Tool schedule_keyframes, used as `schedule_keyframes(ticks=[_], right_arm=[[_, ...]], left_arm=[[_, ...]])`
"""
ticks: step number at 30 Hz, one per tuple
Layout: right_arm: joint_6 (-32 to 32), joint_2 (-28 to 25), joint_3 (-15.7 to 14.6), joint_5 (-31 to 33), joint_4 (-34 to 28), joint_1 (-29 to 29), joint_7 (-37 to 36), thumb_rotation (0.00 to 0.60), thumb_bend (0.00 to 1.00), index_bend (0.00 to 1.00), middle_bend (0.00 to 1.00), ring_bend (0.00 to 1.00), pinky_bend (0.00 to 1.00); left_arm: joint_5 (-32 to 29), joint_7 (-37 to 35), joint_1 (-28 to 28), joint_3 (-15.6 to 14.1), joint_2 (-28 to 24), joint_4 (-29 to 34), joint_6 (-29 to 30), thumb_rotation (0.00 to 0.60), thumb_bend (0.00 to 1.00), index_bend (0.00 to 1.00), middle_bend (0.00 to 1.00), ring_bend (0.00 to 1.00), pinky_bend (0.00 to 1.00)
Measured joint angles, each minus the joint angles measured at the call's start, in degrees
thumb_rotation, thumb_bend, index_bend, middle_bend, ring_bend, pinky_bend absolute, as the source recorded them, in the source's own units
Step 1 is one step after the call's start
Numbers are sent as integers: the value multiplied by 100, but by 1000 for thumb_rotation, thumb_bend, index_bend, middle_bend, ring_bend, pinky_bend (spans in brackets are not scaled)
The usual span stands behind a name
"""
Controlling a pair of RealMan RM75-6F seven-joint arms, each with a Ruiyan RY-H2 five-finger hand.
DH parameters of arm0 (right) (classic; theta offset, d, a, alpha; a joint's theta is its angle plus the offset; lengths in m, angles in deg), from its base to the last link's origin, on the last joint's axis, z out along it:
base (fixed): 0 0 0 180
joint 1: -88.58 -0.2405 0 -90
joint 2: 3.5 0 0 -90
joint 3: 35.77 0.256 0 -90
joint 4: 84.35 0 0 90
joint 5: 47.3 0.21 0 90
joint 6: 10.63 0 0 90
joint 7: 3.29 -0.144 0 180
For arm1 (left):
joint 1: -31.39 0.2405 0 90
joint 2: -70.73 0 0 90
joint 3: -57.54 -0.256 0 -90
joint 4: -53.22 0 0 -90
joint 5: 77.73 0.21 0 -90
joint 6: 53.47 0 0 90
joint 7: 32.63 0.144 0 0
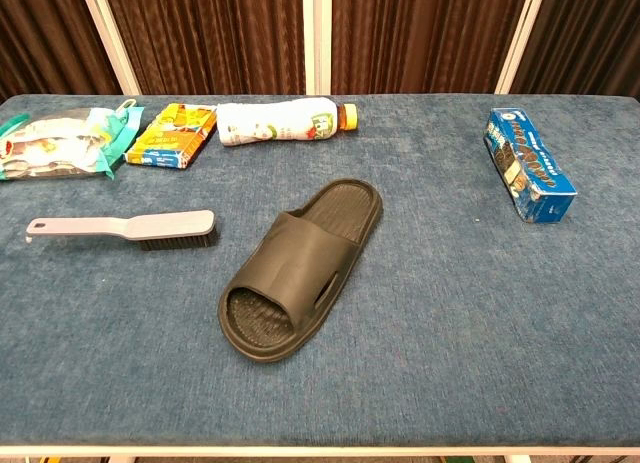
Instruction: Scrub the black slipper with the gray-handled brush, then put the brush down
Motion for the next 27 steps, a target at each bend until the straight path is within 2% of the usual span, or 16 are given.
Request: schedule_keyframes(ticks=[9,16,20,23,27], right_arm=[[-5,-28,-18,-11,-23,12,-3,600,91,0,26,0,0],[-65,-140,75,12,-147,-10,161,600,91,0,24,0,0],[-82,-264,140,49,-278,-34,298,600,91,0,21,0,0],[-70,-335,160,57,-351,-52,356,600,91,0,19,0,0],[-22,-397,144,62,-407,-57,285,600,91,0,13,0,0]], left_arm=[[36,36,-43,48,4,50,29,600,179,180,194,157,197],[151,10,-425,244,1,93,-219,600,179,180,194,157,197],[175,-178,-814,405,-18,149,-675,600,178,194,194,157,199],[86,-330,-1144,499,-29,158,-1236,600,178,218,211,157,205],[-177,-336,-1664,598,1,117,-2173,600,178,283,305,206,237]])
